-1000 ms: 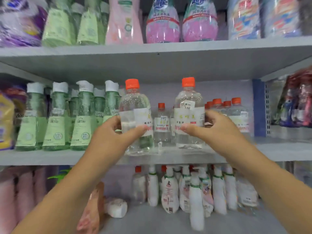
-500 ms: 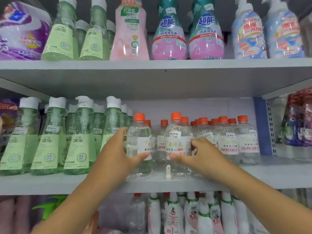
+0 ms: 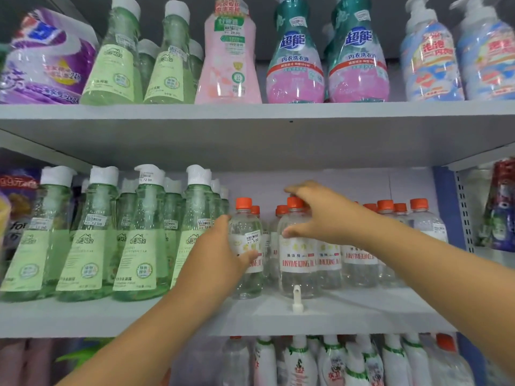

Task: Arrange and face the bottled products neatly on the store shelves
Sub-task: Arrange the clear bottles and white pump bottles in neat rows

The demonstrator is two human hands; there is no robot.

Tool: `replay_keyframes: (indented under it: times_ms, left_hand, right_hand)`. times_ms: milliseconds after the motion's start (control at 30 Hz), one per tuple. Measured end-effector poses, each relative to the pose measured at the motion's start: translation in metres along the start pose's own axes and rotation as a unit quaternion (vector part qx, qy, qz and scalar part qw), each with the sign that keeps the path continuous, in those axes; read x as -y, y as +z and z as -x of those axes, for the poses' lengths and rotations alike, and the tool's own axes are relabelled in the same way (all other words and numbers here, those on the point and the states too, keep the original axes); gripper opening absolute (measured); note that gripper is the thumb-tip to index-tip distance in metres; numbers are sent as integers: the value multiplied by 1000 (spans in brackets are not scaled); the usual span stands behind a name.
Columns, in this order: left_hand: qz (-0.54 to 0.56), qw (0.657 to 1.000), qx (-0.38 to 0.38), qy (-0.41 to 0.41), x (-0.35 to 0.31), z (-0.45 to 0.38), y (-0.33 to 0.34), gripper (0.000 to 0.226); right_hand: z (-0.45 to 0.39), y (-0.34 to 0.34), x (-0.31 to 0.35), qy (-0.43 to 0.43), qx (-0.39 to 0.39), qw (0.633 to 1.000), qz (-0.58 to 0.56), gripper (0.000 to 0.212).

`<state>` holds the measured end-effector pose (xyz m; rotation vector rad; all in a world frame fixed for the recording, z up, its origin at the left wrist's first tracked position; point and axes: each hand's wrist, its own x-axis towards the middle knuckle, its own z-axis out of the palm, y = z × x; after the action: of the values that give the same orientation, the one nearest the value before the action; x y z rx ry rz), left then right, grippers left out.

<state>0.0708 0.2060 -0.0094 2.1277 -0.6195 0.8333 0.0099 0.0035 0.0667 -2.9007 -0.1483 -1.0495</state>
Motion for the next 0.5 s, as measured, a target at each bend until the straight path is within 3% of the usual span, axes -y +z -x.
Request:
replay_keyframes:
  times_ms: [133, 300, 500]
  left_hand:
    - [57, 998, 23, -13, -2, -3, 14, 81]
    - [130, 986, 57, -92, -1, -16, 33, 77]
    - [127, 981, 86, -115, -1, -29, 42, 76]
  right_hand:
    - [-21, 5, -2, -16, 32, 999, 36, 94]
    - [-39, 15, -7, -19, 67, 995, 70, 93]
    - [-52, 19, -9, -18, 77, 991, 108, 90]
